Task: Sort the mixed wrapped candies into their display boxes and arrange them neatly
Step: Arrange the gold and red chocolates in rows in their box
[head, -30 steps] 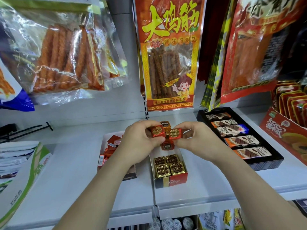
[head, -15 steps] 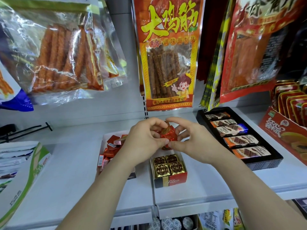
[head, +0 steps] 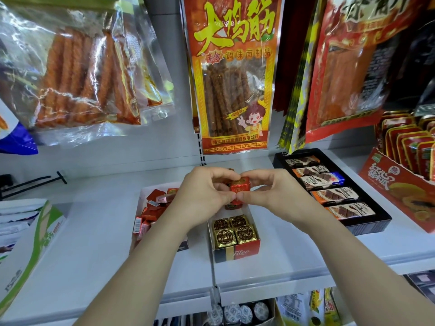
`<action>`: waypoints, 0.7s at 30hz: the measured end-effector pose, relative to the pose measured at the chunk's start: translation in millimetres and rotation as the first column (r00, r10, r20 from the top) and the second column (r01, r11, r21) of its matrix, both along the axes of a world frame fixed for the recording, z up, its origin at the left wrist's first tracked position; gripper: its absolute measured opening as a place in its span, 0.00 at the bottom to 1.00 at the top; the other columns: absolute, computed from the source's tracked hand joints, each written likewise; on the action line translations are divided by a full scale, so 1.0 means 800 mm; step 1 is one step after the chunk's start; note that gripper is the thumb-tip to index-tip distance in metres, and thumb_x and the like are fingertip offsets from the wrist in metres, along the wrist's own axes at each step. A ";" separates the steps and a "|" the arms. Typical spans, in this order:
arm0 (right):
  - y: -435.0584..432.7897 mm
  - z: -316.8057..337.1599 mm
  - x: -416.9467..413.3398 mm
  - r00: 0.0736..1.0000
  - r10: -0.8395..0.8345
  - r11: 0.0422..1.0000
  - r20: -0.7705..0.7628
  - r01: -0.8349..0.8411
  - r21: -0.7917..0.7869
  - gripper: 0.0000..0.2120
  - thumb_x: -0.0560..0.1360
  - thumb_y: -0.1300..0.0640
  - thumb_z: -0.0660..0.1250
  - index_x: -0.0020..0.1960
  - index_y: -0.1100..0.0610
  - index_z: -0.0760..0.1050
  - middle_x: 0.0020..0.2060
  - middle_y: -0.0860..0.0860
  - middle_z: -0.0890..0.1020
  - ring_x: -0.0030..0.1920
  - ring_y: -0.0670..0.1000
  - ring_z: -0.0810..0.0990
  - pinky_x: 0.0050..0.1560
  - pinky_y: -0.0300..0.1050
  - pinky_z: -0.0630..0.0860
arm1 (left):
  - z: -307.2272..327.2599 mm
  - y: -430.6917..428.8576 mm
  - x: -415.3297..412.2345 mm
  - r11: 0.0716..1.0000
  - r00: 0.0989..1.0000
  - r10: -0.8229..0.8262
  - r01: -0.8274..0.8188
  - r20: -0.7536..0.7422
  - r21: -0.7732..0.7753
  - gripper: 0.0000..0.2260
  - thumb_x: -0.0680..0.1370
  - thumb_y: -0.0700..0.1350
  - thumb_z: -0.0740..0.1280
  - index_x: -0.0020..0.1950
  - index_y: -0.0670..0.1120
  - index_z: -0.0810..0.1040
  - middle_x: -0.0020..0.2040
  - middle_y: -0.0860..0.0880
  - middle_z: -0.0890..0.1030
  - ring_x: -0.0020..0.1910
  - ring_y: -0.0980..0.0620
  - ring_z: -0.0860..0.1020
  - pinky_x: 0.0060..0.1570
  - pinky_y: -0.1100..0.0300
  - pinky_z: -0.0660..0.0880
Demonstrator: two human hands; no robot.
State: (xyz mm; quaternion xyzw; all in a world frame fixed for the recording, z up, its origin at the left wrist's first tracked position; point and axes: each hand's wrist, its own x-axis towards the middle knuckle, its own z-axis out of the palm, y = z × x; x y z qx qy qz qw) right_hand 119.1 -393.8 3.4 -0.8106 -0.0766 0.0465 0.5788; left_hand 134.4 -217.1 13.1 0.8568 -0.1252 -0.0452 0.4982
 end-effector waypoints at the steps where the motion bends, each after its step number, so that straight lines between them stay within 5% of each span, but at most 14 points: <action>1: -0.001 0.000 0.000 1.000 -0.004 1.000 0.001 0.004 -0.010 0.13 0.69 0.59 0.76 0.53 0.50 0.83 0.46 0.51 0.85 0.45 0.51 0.84 0.54 0.45 0.79 | 0.001 -0.001 0.000 1.000 1.000 -0.009 0.009 0.003 -0.002 0.16 0.71 0.37 0.75 0.52 0.56 0.82 0.46 0.53 0.84 0.42 0.57 0.81 0.50 0.55 0.81; 3: -0.005 0.000 0.001 0.999 -0.036 0.998 0.013 0.037 -0.053 0.12 0.69 0.58 0.76 0.51 0.49 0.83 0.45 0.49 0.85 0.45 0.50 0.84 0.55 0.48 0.79 | 0.001 -0.003 0.001 0.999 0.999 -0.002 0.000 0.045 0.043 0.17 0.71 0.36 0.74 0.54 0.55 0.81 0.47 0.55 0.82 0.43 0.58 0.80 0.50 0.59 0.79; 5: -0.012 0.000 0.002 0.996 -0.093 0.993 0.014 0.093 -0.067 0.12 0.68 0.59 0.77 0.50 0.50 0.83 0.45 0.49 0.85 0.44 0.50 0.84 0.53 0.46 0.79 | 0.001 -0.003 0.003 0.956 0.982 0.014 -0.068 0.188 0.286 0.15 0.72 0.40 0.74 0.55 0.55 0.80 0.47 0.59 0.77 0.46 0.59 0.75 0.50 0.64 0.74; 9: -0.025 0.001 0.001 0.985 -0.175 0.984 -0.001 0.175 -0.039 0.11 0.68 0.60 0.77 0.49 0.51 0.83 0.43 0.51 0.85 0.43 0.47 0.84 0.48 0.38 0.79 | -0.009 -0.005 0.006 0.745 0.955 -0.109 -0.106 0.276 0.659 0.16 0.72 0.53 0.72 0.60 0.57 0.79 0.54 0.53 0.70 0.59 0.51 0.66 0.58 0.55 0.69; 17: -0.020 -0.005 0.004 0.971 -0.238 0.971 -0.013 0.238 -0.019 0.11 0.68 0.57 0.77 0.49 0.50 0.82 0.41 0.52 0.85 0.45 0.50 0.83 0.54 0.52 0.79 | -0.021 -0.016 0.010 0.672 0.947 -0.116 -0.148 0.300 0.725 0.19 0.72 0.59 0.71 0.61 0.56 0.78 0.49 0.52 0.65 0.56 0.50 0.65 0.53 0.54 0.70; 21: -0.016 -0.007 0.004 0.970 -0.242 0.970 0.016 0.242 -0.011 0.12 0.67 0.58 0.78 0.48 0.48 0.82 0.40 0.49 0.85 0.45 0.48 0.83 0.55 0.52 0.79 | -0.017 -0.013 0.009 0.754 0.949 -0.065 -0.157 0.310 0.638 0.13 0.72 0.57 0.71 0.54 0.54 0.81 0.50 0.54 0.69 0.55 0.52 0.66 0.52 0.58 0.69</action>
